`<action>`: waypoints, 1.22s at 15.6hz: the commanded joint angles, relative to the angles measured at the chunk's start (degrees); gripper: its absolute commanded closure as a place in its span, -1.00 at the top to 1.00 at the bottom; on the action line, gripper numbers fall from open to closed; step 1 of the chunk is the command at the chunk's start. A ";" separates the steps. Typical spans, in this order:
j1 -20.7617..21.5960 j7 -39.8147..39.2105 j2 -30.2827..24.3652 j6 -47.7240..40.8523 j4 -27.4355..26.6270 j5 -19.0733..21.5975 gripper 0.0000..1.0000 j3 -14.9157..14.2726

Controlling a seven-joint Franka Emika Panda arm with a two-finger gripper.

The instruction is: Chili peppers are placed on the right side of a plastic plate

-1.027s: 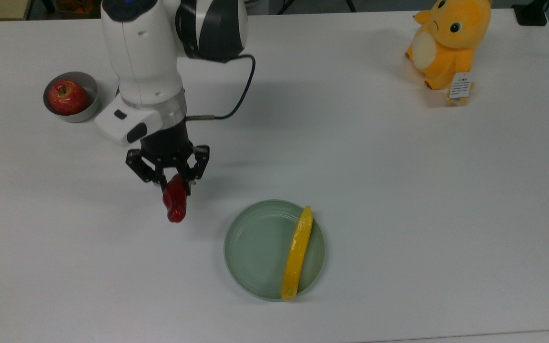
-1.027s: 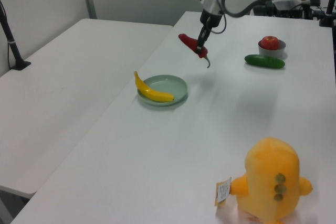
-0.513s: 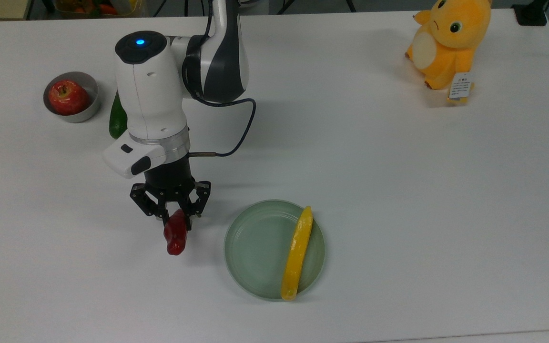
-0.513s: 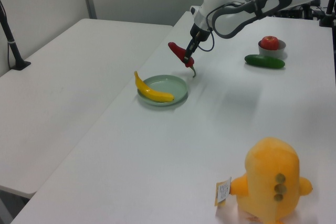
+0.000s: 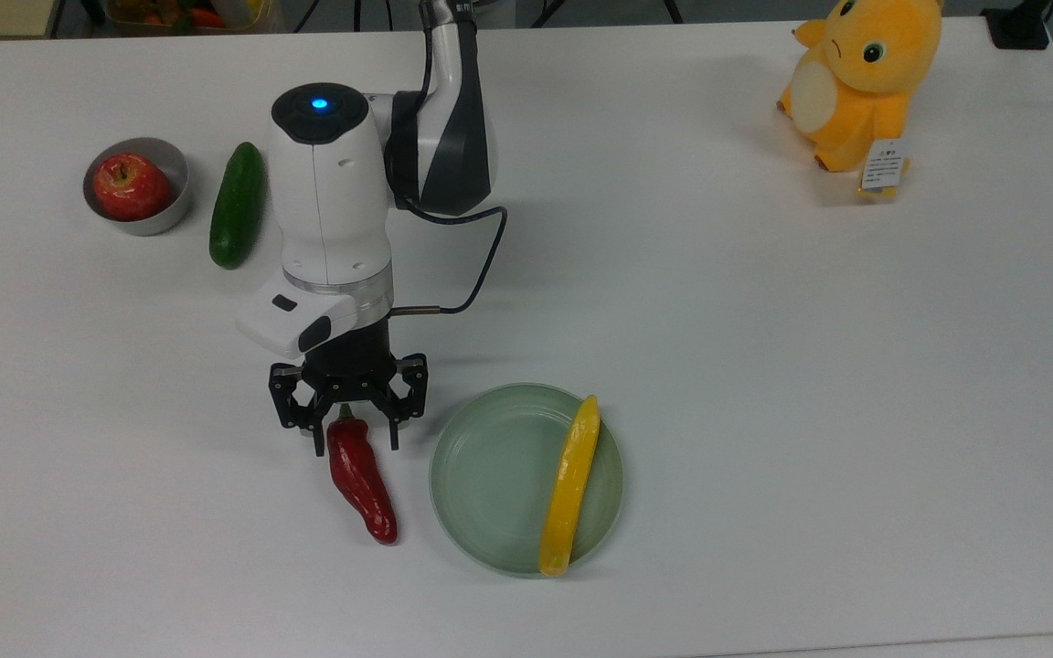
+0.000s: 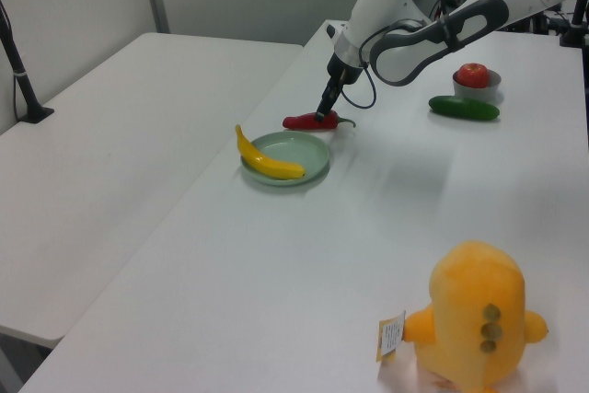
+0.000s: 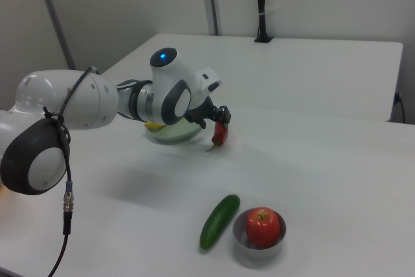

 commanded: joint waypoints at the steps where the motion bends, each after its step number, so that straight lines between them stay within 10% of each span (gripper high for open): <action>1: 0.30 0.71 0.11 1.08 0.82 -1.29 1.00 -0.38; 10: -0.23 0.79 -12.34 -0.67 -8.48 -1.03 1.00 -0.38; 19: 0.39 14.21 -30.72 -34.30 -7.89 3.97 1.00 -3.37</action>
